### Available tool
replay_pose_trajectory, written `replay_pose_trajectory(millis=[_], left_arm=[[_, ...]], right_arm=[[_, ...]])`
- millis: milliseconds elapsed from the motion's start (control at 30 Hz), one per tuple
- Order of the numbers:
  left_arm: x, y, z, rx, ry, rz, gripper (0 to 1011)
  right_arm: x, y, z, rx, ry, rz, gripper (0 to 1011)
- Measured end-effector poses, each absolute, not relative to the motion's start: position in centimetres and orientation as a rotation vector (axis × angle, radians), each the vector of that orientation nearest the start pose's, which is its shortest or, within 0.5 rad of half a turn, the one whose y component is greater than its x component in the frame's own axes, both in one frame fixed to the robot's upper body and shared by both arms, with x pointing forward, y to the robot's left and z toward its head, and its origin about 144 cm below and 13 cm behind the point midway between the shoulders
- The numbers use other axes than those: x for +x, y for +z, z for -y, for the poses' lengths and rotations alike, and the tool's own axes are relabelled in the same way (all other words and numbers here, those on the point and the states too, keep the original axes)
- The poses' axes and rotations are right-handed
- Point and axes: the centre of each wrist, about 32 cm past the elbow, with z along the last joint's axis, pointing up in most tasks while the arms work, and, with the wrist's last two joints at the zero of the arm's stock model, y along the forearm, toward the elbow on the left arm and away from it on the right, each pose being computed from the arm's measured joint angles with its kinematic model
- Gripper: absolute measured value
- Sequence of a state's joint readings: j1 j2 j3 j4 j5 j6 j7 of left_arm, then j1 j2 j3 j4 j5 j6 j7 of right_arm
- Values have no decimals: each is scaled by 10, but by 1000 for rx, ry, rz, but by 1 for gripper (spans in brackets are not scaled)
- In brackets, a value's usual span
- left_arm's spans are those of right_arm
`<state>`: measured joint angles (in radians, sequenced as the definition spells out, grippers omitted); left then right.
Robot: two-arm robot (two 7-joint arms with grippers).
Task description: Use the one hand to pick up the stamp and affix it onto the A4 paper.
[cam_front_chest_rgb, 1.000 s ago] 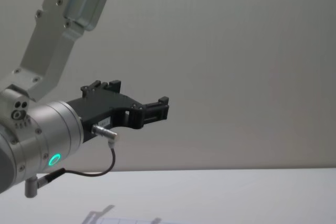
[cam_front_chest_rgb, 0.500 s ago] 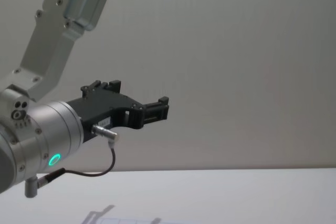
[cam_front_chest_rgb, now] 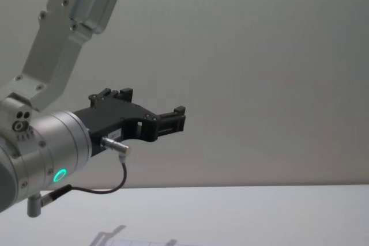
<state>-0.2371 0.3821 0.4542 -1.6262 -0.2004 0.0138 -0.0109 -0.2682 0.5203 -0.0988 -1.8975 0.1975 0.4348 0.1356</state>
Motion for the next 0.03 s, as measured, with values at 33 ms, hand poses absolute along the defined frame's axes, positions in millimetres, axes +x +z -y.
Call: replay_pose_trajectory(millis=[33], left_arm=[[492,1204,-198,61,1124,268,1001]], right_arm=[[383,1175,299,-554,-1218,-114,1001]])
